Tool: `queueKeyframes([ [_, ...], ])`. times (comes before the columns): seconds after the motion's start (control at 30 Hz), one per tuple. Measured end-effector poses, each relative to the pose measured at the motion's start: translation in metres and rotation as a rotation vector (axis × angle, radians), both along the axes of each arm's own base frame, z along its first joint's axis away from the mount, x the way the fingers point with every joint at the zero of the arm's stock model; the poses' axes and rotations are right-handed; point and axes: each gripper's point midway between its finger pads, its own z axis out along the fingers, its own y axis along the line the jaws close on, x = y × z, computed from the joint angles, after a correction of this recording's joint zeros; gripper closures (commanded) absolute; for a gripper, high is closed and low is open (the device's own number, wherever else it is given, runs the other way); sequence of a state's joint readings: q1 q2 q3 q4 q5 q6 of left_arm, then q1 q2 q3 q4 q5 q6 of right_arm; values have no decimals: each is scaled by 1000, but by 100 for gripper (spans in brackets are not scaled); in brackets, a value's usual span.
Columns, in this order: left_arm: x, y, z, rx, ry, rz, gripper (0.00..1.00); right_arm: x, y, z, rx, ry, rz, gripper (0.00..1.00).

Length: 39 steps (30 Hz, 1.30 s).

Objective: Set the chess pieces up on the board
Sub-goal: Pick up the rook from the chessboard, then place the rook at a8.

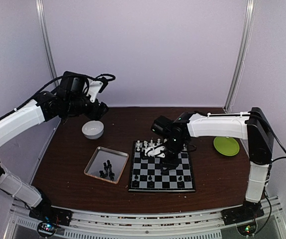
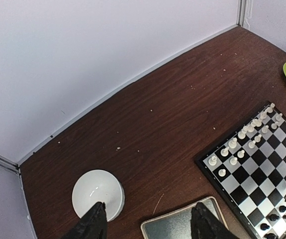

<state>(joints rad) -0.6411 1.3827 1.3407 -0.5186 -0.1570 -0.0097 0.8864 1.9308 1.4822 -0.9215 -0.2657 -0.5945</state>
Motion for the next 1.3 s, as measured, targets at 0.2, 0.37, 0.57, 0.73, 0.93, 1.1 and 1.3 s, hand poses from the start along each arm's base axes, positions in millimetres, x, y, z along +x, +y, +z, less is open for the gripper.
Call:
queueKeyframes([
  [0.2, 1, -7, -11, 8, 35, -23, 41, 1, 5, -12, -16, 28, -3, 70],
  [0.37, 1, -7, -11, 6, 35, -26, 41, -2, 6, -14, -19, 51, -11, 81],
  [0.57, 1, -7, -11, 7, 38, -26, 41, -5, 3, -15, -31, 64, -13, 92],
  [0.73, 1, -7, -11, 8, 38, -26, 41, -6, 2, -13, -32, 66, -12, 94],
  [0.93, 0, -6, -14, 17, 49, -26, 41, -10, -10, 14, 8, 36, -22, 95],
  [1.1, 0, -6, -15, 20, 49, -26, 41, -13, -28, 54, 80, -25, -44, 95],
  [1.3, 1, -6, -14, 28, 44, -26, 41, -34, -66, 55, 64, -18, -64, 95],
])
